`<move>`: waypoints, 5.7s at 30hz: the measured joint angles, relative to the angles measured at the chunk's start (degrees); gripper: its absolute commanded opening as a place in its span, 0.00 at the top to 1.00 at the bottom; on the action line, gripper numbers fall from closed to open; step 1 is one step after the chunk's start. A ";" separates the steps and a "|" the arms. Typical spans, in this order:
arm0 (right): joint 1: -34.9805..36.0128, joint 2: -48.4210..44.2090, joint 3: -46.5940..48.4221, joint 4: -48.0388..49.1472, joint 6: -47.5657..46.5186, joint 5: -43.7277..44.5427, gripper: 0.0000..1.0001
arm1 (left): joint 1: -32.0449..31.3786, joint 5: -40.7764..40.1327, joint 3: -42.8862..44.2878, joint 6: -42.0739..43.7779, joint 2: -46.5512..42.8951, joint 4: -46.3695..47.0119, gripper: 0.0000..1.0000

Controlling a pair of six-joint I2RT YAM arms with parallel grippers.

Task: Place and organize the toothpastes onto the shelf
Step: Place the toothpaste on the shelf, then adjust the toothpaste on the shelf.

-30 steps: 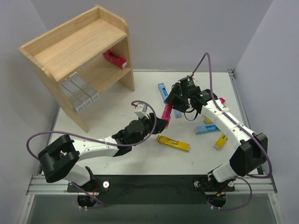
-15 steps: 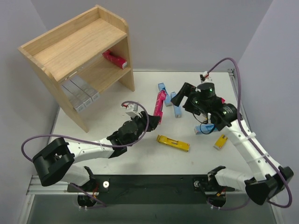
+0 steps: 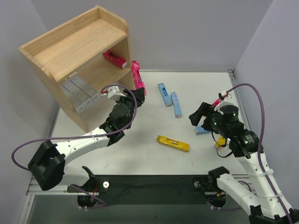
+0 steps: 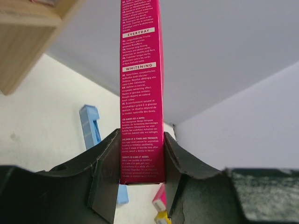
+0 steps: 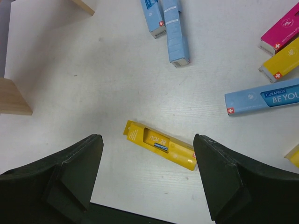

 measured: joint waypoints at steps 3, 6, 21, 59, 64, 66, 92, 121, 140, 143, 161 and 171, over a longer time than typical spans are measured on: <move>-0.04 -3.23 -1.18 -1.20 -1.44 -0.57 0.20 | 2.03 -3.37 2.54 -0.39 -0.15 -1.31 0.69; 0.09 -5.81 -2.12 -2.49 -3.02 -0.70 0.19 | 4.50 -5.90 4.07 -1.60 -0.11 -3.48 0.69; 1.25 -6.88 -2.12 -4.61 -7.17 -1.01 0.19 | 16.44 -7.87 8.98 -12.74 4.09 -11.96 0.63; 3.50 -7.04 -3.85 -5.35 -16.20 2.03 0.19 | 24.52 -8.76 27.12 -15.98 27.76 -6.80 0.47; 3.50 -7.04 -3.87 -5.35 -16.83 2.60 0.19 | 24.52 -8.11 28.09 -17.31 27.93 -7.63 0.32; 3.50 -7.04 -3.87 -5.35 -16.87 2.67 0.19 | 24.50 -7.96 28.26 -17.81 27.82 -7.58 0.26; 3.50 -10.67 -4.92 -5.40 -17.00 2.67 0.20 | 22.99 -8.61 32.87 -21.18 23.43 -31.28 0.43; 3.52 -11.54 -6.25 -5.40 -17.05 2.67 0.19 | 24.46 -6.99 30.58 -27.93 20.22 -37.05 0.73; 3.52 -11.69 -6.27 -5.40 -17.05 2.67 0.19 | 24.81 -11.96 29.62 -24.94 18.36 -43.41 0.69; 3.52 -11.87 -6.29 -5.40 -17.05 2.67 0.19 | 25.16 -14.27 30.10 -22.53 18.36 -43.32 0.68; 3.52 -12.39 -6.51 -5.40 -17.68 2.71 0.19 | 29.00 -17.86 33.62 -12.41 23.02 -39.91 0.68; 3.52 -12.39 -6.62 -5.42 -18.16 2.89 0.19 | 29.18 -13.73 33.59 -6.34 25.55 -30.29 0.68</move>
